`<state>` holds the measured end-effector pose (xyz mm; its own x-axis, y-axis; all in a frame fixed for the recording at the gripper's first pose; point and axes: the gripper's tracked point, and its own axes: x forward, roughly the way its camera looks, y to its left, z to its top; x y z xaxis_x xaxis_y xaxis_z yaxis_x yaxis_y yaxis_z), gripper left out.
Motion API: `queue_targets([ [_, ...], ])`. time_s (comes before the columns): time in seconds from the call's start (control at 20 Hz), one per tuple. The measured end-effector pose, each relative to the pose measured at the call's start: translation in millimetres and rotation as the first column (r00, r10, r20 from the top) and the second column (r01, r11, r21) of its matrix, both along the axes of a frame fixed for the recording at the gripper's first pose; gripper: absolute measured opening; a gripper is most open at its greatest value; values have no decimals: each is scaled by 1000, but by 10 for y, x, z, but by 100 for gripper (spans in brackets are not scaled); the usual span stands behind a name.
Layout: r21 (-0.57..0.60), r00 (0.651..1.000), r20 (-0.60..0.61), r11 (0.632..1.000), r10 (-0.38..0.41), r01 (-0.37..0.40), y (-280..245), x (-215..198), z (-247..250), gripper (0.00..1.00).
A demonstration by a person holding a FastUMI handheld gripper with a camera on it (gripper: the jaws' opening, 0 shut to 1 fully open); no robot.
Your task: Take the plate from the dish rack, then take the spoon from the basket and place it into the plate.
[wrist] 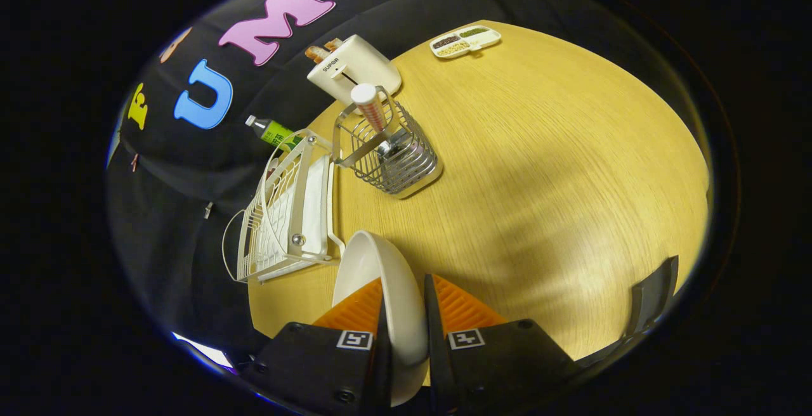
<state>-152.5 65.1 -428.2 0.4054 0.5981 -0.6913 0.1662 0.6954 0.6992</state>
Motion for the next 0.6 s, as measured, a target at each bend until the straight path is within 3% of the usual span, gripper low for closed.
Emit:
queue_targets([
  [0.15,-33,1000,0,999,-7,7,-73,6,-55,34],
  [0.3,-63,1000,9,998,-27,28,-169,48,-75,54],
  [0.4,-91,1000,16,995,-27,29,-223,62,-85,60],
  [0.6,-147,997,77,989,3,9,-323,123,80,64],
])
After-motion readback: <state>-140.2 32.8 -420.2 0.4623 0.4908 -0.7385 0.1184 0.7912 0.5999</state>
